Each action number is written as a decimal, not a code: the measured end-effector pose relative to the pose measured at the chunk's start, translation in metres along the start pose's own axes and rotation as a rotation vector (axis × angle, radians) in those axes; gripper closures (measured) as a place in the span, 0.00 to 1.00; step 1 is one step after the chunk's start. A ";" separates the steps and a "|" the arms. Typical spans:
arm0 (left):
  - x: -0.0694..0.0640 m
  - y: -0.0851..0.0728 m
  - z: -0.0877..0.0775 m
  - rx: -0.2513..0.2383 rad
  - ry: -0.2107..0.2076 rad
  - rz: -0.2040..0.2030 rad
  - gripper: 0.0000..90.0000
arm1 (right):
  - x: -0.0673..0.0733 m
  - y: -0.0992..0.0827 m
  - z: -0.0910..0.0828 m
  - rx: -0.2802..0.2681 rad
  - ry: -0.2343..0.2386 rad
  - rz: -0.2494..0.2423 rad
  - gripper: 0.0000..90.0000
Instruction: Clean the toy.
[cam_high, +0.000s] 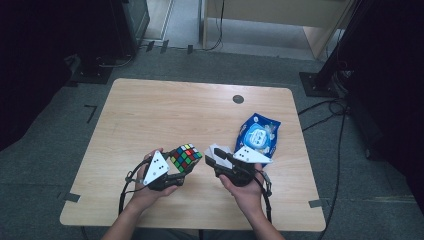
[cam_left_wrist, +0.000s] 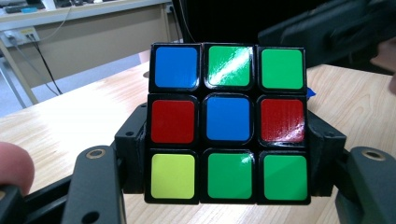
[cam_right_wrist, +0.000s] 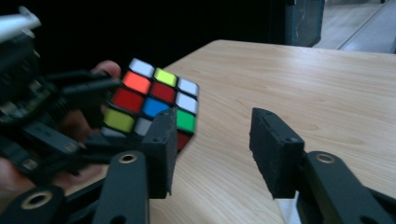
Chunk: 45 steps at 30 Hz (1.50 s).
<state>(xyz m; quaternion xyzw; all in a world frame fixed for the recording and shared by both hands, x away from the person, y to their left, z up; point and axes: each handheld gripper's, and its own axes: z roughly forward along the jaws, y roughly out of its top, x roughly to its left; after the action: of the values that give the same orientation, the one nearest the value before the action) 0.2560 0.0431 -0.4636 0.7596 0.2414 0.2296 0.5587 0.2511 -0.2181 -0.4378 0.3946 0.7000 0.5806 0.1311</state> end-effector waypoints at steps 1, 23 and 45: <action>0.000 0.000 0.000 0.000 0.000 0.000 0.38 | 0.000 0.000 0.000 0.000 0.000 0.000 0.57; -0.026 0.000 0.011 0.003 0.002 0.069 0.38 | 0.009 -0.001 0.015 0.055 0.089 0.290 0.35; -0.031 0.001 0.013 -0.011 0.000 0.095 0.38 | 0.005 -0.010 0.023 0.117 0.165 0.406 0.38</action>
<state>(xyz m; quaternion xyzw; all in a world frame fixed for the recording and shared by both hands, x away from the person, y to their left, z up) 0.2399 0.0145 -0.4687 0.7670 0.2036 0.2573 0.5514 0.2584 -0.1984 -0.4521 0.4855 0.6471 0.5837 -0.0695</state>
